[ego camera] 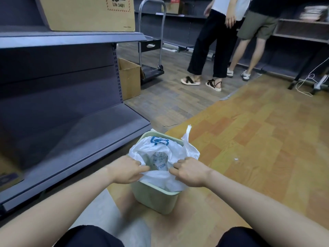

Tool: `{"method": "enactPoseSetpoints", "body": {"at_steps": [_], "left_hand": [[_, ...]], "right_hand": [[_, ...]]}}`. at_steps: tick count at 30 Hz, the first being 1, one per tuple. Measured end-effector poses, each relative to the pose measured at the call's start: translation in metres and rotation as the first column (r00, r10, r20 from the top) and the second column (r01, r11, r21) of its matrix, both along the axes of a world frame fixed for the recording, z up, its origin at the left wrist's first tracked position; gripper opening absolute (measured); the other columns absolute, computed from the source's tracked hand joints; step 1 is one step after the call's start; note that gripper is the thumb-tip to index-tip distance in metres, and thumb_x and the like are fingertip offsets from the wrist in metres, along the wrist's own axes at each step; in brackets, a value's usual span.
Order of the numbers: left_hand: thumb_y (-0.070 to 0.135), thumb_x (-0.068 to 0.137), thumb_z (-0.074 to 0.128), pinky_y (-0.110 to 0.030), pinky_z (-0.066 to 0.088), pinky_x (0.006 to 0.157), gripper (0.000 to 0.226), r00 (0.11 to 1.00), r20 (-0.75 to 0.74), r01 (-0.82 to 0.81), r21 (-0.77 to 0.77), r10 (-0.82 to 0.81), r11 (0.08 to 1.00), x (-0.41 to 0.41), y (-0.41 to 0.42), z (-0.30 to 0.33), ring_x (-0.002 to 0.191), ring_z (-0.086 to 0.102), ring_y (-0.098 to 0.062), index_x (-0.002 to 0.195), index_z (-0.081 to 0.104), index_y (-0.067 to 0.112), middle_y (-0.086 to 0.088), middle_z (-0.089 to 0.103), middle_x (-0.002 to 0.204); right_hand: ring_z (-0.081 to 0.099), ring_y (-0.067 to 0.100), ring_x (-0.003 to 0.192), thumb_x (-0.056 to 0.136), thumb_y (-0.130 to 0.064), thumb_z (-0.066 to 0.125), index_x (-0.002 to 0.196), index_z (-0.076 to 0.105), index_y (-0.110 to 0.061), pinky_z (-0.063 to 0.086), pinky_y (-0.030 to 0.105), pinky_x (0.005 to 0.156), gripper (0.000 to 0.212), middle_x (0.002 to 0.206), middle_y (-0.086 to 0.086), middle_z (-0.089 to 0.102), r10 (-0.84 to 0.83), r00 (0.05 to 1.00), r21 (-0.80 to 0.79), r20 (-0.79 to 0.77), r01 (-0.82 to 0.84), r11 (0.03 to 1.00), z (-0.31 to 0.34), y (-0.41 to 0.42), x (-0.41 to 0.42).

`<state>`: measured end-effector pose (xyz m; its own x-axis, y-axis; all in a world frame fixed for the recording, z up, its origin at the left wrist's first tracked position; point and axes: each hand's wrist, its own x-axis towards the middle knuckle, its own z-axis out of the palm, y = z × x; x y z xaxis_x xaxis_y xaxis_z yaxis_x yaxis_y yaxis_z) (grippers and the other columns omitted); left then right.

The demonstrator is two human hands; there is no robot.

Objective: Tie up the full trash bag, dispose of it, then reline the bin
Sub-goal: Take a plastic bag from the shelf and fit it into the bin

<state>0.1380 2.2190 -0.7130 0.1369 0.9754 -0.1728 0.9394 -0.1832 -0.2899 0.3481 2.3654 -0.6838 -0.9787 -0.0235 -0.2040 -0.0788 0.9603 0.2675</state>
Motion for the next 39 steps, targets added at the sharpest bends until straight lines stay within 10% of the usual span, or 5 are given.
{"method": "enactPoseSetpoints", "body": {"at_steps": [15, 21, 27, 31, 39], "left_hand": [[0.055, 0.093, 0.036, -0.034, 0.032, 0.076, 0.047, 0.894, -0.098, -0.419, 0.165, 0.438, 0.893, -0.021, 0.031, 0.021, 0.085, 0.053, -0.024, 0.072, 0.050, 0.016, -0.006, 0.064, 0.092], [0.048, 0.090, 0.046, -0.041, 0.037, 0.100, 0.041, 0.988, -0.096, 0.149, 0.460, -0.117, 0.875, -0.003, 0.016, -0.001, 0.086, 0.060, -0.025, 0.089, 0.063, 0.011, -0.005, 0.062, 0.086], [0.067, 0.087, 0.015, -0.036, 0.043, 0.088, 0.077, 0.983, -0.016, 0.185, 0.041, -0.184, 0.982, -0.005, -0.010, -0.014, 0.085, 0.058, -0.028, 0.107, 0.063, 0.011, -0.008, 0.064, 0.089], [0.016, 0.084, 0.054, -0.024, 0.047, 0.047, 0.017, 0.923, -0.172, 0.385, 0.334, -0.346, 0.860, -0.021, -0.025, -0.022, 0.050, 0.057, -0.021, 0.097, 0.065, 0.017, 0.000, 0.062, 0.063], [-0.006, 0.066, 0.060, -0.029, 0.054, 0.060, 0.049, 0.852, -0.356, 0.523, 0.564, -0.383, 0.639, -0.042, -0.028, -0.021, 0.046, 0.050, -0.020, 0.109, 0.050, 0.016, -0.005, 0.063, 0.068]], "right_hand": [[0.044, 0.030, 0.057, 0.092, -0.012, 0.034, 0.125, 0.038, -0.007, 0.019, 0.031, 0.046, 0.033, 0.075, 0.018, 0.064, -0.042, 0.996, 0.025, -0.077, 0.044, 0.999, -0.011, 0.010, -0.016], [0.063, 0.026, 0.060, 0.073, -0.010, 0.064, 0.077, 0.063, -0.004, 0.038, 0.027, 0.045, 0.007, 0.059, 0.012, 0.064, 0.085, 0.974, 0.073, -0.209, -0.071, 0.995, -0.017, 0.014, -0.016], [0.060, 0.024, 0.053, 0.054, 0.000, 0.078, 0.070, 0.062, -0.006, 0.038, 0.023, 0.035, 0.024, 0.050, 0.007, 0.058, 0.087, 0.923, -0.033, -0.374, -0.107, 0.994, -0.020, 0.012, -0.003], [0.069, 0.026, 0.064, 0.064, 0.000, 0.068, 0.095, 0.071, -0.006, 0.046, 0.028, 0.034, 0.032, 0.085, 0.011, 0.072, 0.120, 0.915, -0.041, -0.385, -0.147, 0.988, -0.024, 0.005, 0.008], [0.072, 0.027, 0.089, 0.092, -0.007, 0.028, 0.117, 0.066, -0.004, 0.055, 0.028, 0.047, 0.046, 0.120, 0.010, 0.067, 0.266, 0.851, 0.100, -0.454, -0.248, 0.964, -0.041, -0.010, 0.029]]}}
